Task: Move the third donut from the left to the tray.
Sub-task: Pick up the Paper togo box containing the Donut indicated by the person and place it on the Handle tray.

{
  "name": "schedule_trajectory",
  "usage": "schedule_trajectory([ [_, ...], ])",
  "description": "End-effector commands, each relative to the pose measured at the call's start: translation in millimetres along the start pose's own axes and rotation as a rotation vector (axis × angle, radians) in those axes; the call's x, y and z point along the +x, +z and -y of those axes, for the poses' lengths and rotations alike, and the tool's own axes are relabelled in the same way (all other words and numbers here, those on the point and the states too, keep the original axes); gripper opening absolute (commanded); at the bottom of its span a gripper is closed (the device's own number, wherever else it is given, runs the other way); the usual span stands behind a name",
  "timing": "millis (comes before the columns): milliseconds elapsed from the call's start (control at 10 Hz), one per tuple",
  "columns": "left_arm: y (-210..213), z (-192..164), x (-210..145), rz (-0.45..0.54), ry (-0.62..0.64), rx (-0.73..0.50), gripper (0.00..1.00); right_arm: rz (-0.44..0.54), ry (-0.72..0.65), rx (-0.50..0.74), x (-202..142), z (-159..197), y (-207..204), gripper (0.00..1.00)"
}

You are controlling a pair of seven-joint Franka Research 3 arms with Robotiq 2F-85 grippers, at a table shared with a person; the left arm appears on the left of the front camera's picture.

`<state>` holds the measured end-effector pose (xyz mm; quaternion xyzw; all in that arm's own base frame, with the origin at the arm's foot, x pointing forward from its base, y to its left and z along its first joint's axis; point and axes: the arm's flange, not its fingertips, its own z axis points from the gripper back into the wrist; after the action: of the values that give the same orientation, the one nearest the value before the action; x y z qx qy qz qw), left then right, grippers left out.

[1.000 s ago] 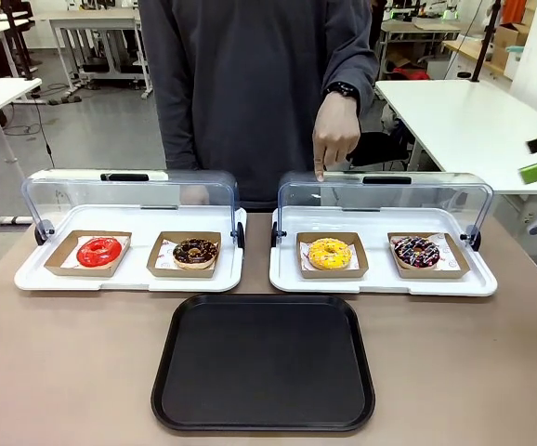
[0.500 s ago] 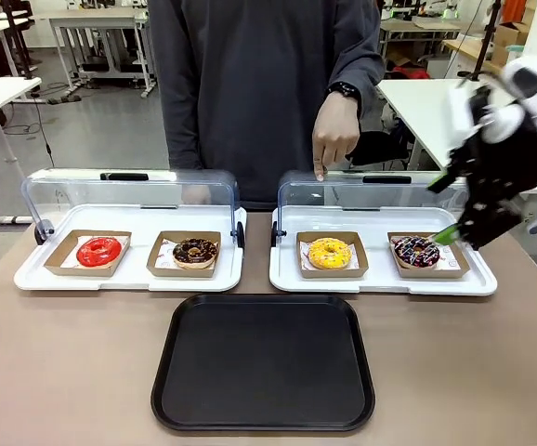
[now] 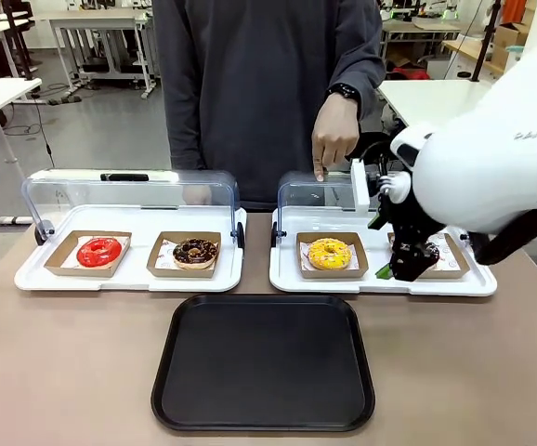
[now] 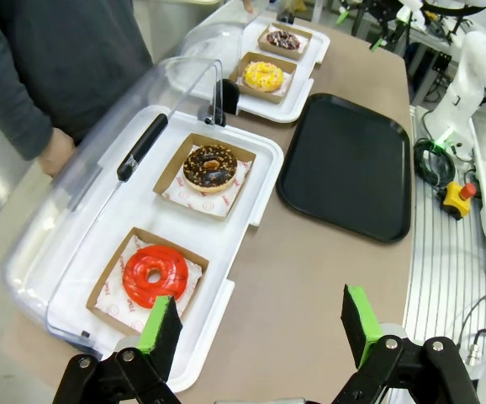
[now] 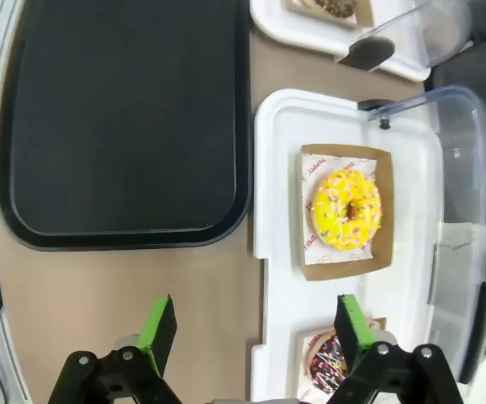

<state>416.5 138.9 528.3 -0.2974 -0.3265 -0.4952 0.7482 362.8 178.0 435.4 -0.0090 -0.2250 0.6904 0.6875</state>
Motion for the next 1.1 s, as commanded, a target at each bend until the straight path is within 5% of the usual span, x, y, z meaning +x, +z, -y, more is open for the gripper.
schedule_trajectory([
  [0,1.1,1.4,0.5,0.003,-0.013,-0.009,1.00,-0.011,-0.048,-0.022,-17.0,6.4,-30.0,1.00],
  [100,1.1,1.4,0.5,0.003,-0.013,-0.009,1.00,0.044,-0.062,-0.030,-18.9,4.6,-31.8,1.00],
  [600,1.1,1.4,0.5,0.003,-0.013,-0.009,1.00,-0.008,-0.019,0.006,-7.8,3.7,-16.1,1.00],
  [1000,1.1,1.4,0.5,0.003,-0.013,-0.009,1.00,-0.038,-0.069,0.033,-13.7,30.0,-52.0,1.00],
])
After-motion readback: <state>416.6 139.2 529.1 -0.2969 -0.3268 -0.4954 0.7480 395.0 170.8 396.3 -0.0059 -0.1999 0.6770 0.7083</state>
